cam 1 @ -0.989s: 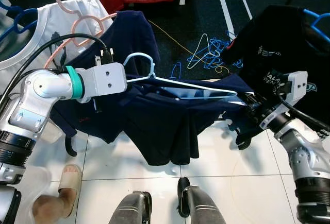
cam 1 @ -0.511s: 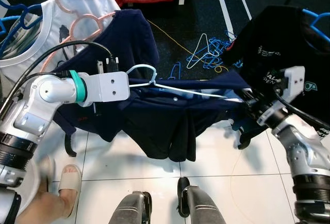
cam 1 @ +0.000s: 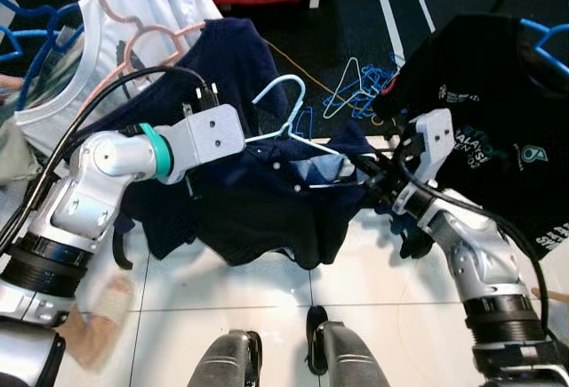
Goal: Hang hanger
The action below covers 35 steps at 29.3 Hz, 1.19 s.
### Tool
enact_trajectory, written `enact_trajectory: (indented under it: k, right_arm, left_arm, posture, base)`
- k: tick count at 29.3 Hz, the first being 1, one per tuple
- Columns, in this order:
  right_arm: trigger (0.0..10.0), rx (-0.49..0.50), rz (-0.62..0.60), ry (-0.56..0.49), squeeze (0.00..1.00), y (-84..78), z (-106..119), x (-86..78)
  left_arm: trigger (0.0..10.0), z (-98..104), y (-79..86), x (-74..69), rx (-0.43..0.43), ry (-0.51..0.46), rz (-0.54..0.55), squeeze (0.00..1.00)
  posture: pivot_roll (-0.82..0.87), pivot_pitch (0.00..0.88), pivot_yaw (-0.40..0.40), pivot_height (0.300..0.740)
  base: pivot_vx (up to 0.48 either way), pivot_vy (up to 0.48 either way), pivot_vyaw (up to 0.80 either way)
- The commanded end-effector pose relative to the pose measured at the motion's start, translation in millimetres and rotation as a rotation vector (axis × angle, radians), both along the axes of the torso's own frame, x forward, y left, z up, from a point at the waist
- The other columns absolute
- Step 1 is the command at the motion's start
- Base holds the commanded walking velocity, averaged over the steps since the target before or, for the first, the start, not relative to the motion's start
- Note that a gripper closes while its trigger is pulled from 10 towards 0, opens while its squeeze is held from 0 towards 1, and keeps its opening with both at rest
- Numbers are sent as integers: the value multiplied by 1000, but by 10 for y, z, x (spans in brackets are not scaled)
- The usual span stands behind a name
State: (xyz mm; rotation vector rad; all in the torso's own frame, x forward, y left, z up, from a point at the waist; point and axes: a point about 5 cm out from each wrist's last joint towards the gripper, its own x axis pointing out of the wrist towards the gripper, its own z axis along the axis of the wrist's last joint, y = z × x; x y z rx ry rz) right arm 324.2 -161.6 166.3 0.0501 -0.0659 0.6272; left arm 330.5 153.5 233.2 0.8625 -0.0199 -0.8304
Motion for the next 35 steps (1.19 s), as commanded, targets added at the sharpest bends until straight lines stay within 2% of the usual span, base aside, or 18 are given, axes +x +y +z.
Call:
enact_trajectory:
  k: [1, 4, 7, 9, 10, 11, 13, 14, 15, 16, 18, 20, 22, 24, 27, 30, 35]
  right_arm:
    - [0, -36, -22, -7, 0, 112, -7, -16]
    - [0, -35, -53, -24, 0, 103, 45, 5]
    - [0, -63, -173, -88, 0, -41, 255, 81]
    - [0, -63, -173, -88, 0, -41, 255, 81]
    - [0, -108, -245, -134, 0, -201, 372, 103]
    - [0, -108, -245, -134, 0, -201, 372, 103]
    - [0, -149, -293, -153, 0, -350, 420, 107]
    - [0, -149, -293, -153, 0, -350, 420, 107]
    - [0, -170, -325, -152, 0, -453, 417, 105]
    - [0, -170, -325, -152, 0, -453, 417, 105]
    - [0, -195, -368, -139, 0, -602, 390, 93]
    - [0, -190, -377, -123, 0, -656, 368, 61]
    - [0, -175, -366, -121, 0, -628, 370, 42]
    - [0, -132, -315, -117, 0, -476, 374, 8]
    - [0, -114, -296, -114, 0, -415, 374, -3]
    - [0, -63, -206, -102, 0, -116, 385, -74]
    - [0, -60, -190, -96, 0, -31, 396, -102]
  left_arm:
    - [10000, 61, -85, -66, -61, -22, -22, 0]
    - [10000, 49, -88, -69, -56, -21, -18, 0]
    - [10000, 12, -72, -78, -12, -27, -15, 0]
    - [10000, 12, -72, -78, -12, -27, -15, 0]
    - [10000, -12, -40, -99, 28, -26, -17, 0]
    - [10000, -12, -40, -99, 28, -26, -17, 0]
    - [10000, -36, 0, -126, 62, -16, -26, 0]
    - [10000, -36, 0, -126, 62, -16, -26, 0]
    - [10000, -51, 29, -160, 85, 0, -42, 0]
    - [10000, -51, 29, -160, 85, 0, -42, 0]
    - [10000, -75, 87, -205, 124, 20, -56, 0]
    - [10000, -88, 148, -209, 155, 19, -35, 0]
    - [10000, -83, 157, -184, 151, 10, -5, 0]
    - [10000, -63, 108, -127, 113, -10, 46, 0]
    - [10000, -55, 83, -104, 95, -18, 67, 0]
    - [10000, -41, -43, -34, 11, -39, 138, 0]
    - [10000, -57, -61, -28, -3, -39, 162, 0]
  posture:
    - [-34, 143, 89, 740]
    - [-34, 143, 89, 740]
    - [-36, 146, 89, 740]
    - [-36, 146, 89, 740]
    - [-37, 147, 89, 740]
    - [-37, 147, 89, 740]
    - [-38, 149, 89, 740]
    - [-38, 149, 89, 740]
    - [-39, 151, 88, 740]
    - [-39, 151, 88, 740]
    - [-36, 152, 88, 740]
    - [-32, 153, 89, 740]
    - [-31, 154, 90, 740]
    - [-32, 155, 91, 740]
    - [-32, 155, 91, 740]
    - [-36, 155, 90, 740]
    - [-36, 156, 90, 740]
  base:
    - [0, 0, 0]
    - [0, 0, 0]
    - [0, 0, 0]
    - [0, 0, 0]
    - [0, 0, 0]
    - [0, 0, 0]
    - [0, 0, 0]
    - [0, 0, 0]
    - [0, 0, 0]
    - [0, 0, 0]
    - [0, 0, 0]
    - [0, 0, 0]
    - [0, 0, 0]
    - [0, 0, 0]
    - [0, 0, 0]
    - [0, 0, 0]
    - [0, 0, 0]
